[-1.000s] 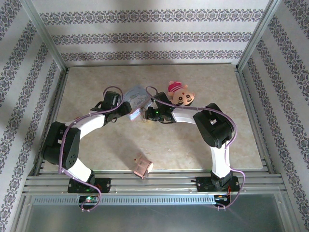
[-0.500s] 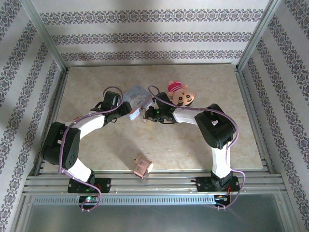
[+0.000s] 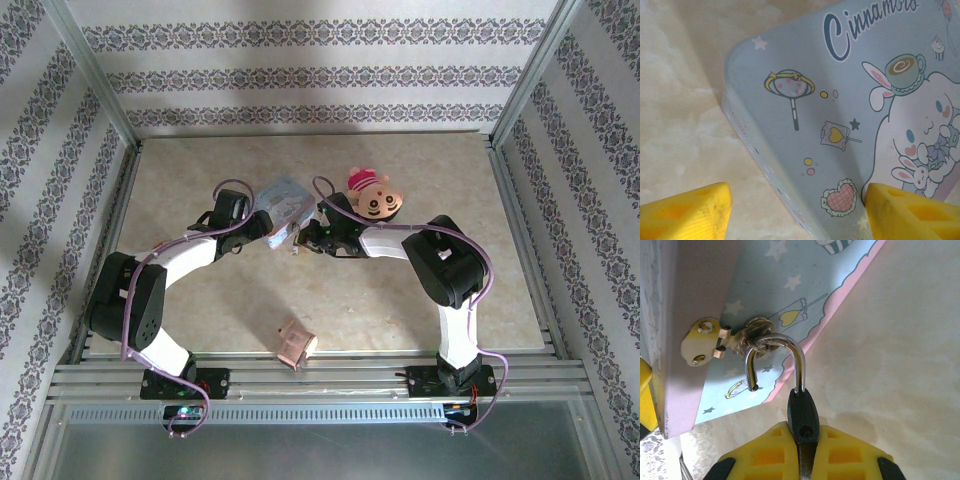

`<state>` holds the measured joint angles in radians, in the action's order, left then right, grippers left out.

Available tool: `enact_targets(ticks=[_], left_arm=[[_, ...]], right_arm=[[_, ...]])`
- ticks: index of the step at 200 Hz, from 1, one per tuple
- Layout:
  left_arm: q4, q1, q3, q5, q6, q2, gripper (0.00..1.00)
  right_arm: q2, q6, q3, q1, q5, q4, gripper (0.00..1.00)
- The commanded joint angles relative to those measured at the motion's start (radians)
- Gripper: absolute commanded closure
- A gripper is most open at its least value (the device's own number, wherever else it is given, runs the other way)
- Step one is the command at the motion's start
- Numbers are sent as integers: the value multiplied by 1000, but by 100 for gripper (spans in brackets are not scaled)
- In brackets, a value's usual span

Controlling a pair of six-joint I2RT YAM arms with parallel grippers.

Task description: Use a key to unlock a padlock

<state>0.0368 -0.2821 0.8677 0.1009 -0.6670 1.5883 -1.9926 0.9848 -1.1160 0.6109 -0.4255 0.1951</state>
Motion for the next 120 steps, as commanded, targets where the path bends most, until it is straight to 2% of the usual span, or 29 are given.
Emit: enact_targets(ticks=[1, 120], left_arm=[[101, -12, -41, 14, 2, 10, 29], [109, -11, -41, 19, 4, -2, 29]], right_arm=[[-7, 61, 21, -13, -24, 86, 100], [-35, 139, 31, -21, -36, 168, 100]])
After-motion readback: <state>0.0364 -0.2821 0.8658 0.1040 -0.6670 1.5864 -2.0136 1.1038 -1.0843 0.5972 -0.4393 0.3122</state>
